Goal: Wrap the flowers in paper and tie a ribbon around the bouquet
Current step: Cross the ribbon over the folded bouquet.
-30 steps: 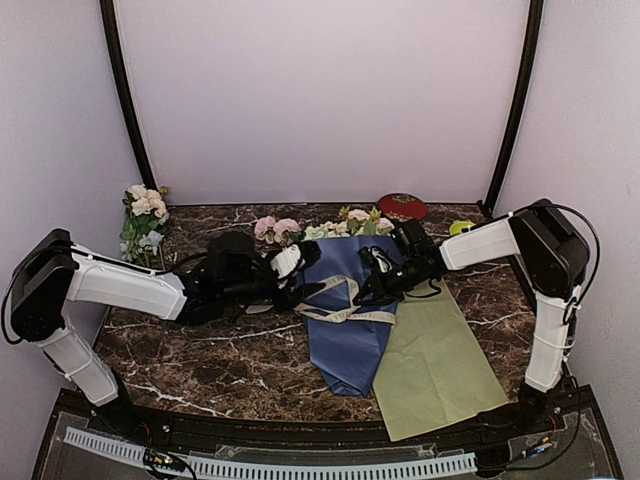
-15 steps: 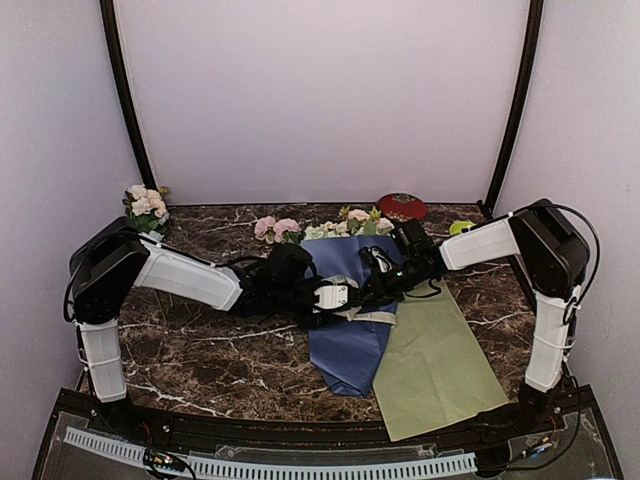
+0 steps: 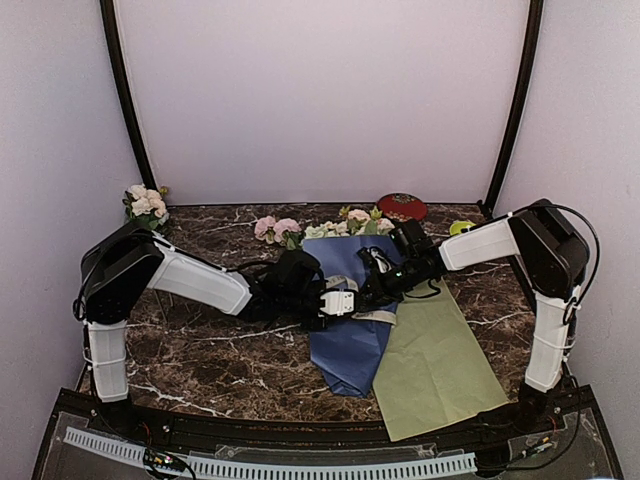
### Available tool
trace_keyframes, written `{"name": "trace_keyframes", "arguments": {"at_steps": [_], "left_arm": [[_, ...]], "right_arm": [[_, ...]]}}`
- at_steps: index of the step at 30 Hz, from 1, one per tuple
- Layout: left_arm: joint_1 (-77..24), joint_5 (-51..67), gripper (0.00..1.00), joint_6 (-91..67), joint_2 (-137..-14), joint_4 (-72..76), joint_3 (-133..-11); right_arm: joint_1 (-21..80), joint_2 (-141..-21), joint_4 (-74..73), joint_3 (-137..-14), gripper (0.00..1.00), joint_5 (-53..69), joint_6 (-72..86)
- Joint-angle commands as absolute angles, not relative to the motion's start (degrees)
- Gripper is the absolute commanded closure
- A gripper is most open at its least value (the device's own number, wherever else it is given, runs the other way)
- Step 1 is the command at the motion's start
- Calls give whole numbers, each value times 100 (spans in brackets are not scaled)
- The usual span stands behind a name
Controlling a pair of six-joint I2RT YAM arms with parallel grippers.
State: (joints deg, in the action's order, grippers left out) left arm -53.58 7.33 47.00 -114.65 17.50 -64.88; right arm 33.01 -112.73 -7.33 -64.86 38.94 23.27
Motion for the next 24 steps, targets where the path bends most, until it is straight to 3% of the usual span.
{"name": "trace_keyframes", "arguments": {"at_steps": [1,14,24], "left_arm": [[-5396,332,99,4726,-11518,2012,-6569],[-5364,747,100,3691,-10837,3334,-6034],[-5300,729,100,3384,-10654,3802,-5739]], "right_arm": [[3366,-11150,-737,-6536,100,3863,2366],[3462,-11157,-1579,-6565,100,4436,1467],[3429,-10644,-2241,-6503,61,3968,996]]}}
